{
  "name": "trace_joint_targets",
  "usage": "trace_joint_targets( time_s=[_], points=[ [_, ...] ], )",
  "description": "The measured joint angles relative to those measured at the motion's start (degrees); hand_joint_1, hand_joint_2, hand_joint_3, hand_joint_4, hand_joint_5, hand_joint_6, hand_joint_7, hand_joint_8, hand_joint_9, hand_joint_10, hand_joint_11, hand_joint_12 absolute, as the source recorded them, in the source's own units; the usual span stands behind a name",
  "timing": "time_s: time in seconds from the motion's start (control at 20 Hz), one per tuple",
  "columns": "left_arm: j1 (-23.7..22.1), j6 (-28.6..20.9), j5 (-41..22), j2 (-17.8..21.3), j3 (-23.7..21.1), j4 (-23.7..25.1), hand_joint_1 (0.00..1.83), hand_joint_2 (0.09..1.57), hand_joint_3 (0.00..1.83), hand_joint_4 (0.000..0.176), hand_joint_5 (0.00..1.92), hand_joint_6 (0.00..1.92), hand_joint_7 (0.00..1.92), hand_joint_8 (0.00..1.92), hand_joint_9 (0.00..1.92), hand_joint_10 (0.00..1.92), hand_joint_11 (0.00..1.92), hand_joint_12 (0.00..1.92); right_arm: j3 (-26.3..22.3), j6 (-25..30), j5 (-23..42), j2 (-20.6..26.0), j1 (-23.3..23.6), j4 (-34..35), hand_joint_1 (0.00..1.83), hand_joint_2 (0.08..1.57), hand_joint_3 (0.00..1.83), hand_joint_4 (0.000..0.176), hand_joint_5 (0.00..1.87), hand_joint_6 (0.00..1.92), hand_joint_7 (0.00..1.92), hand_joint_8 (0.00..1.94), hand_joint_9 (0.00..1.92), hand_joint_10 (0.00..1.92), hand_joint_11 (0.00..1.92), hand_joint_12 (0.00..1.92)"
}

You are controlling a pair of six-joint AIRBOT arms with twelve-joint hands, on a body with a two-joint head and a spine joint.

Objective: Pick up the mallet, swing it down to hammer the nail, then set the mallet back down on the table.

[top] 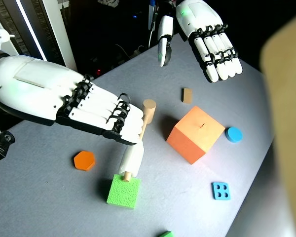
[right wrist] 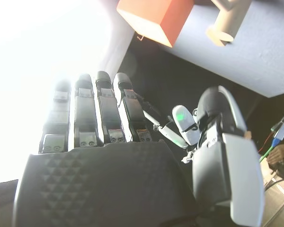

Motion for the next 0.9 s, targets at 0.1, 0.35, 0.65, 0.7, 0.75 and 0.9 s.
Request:
trace_joint_targets(
  time_s=[0.1,0.35,0.65,0.7,0.75,0.9],
  points=[
    [1.8,-6.5,0.8,0.2,1.0,6.2,0.00,1.26,0.02,0.000,0.02,0.01,0.01,0.01,0.00,0.00,0.00,0.00,0.1,-12.9,0.1,-1.9,1.4,11.2,0.74,1.10,0.00,0.000,0.00,0.00,0.00,0.00,0.00,0.00,0.00,0.00],
    [6.1,-20.4,1.4,0.9,4.2,21.6,0.00,1.26,0.02,0.000,0.01,0.00,0.01,0.00,0.00,0.00,0.00,0.00,3.5,-34.3,3.4,-6.8,4.3,39.0,1.03,1.05,0.00,0.000,0.00,0.00,0.00,0.00,0.00,0.00,0.00,0.00],
    [9.2,-27.0,-0.5,0.9,6.2,29.6,0.00,1.26,0.01,0.000,0.00,0.00,0.00,0.00,0.00,0.00,0.00,0.00,8.6,-42.9,7.3,-12.6,9.4,57.8,1.13,0.97,0.00,0.000,0.00,0.00,0.00,0.00,0.00,0.00,0.00,0.00],
    [9.5,-26.9,-0.8,0.8,6.6,29.7,0.00,1.26,0.01,0.000,0.00,0.00,0.00,0.00,0.00,0.00,0.00,0.00,9.7,-42.9,7.3,-13.8,9.7,57.9,1.13,0.98,0.00,0.000,0.00,0.00,0.00,0.00,0.00,0.00,0.00,0.00],
    [9.7,-26.9,-1.0,0.7,7.0,29.7,0.00,1.26,0.01,0.000,0.00,0.00,0.00,0.00,0.00,0.00,0.00,0.00,10.6,-42.9,7.4,-14.8,9.8,58.5,1.14,0.98,0.00,0.000,0.00,0.00,0.00,0.00,0.00,0.00,0.00,0.00],
    [10.1,-26.3,-0.9,-1.7,8.8,29.3,0.00,1.26,0.01,0.000,0.00,0.00,0.00,0.00,0.00,0.00,0.00,0.00,13.8,-43.0,7.9,-18.6,9.4,60.6,1.14,0.97,0.00,0.000,0.00,0.00,0.00,0.00,0.00,0.00,0.00,0.00]
  ],
)
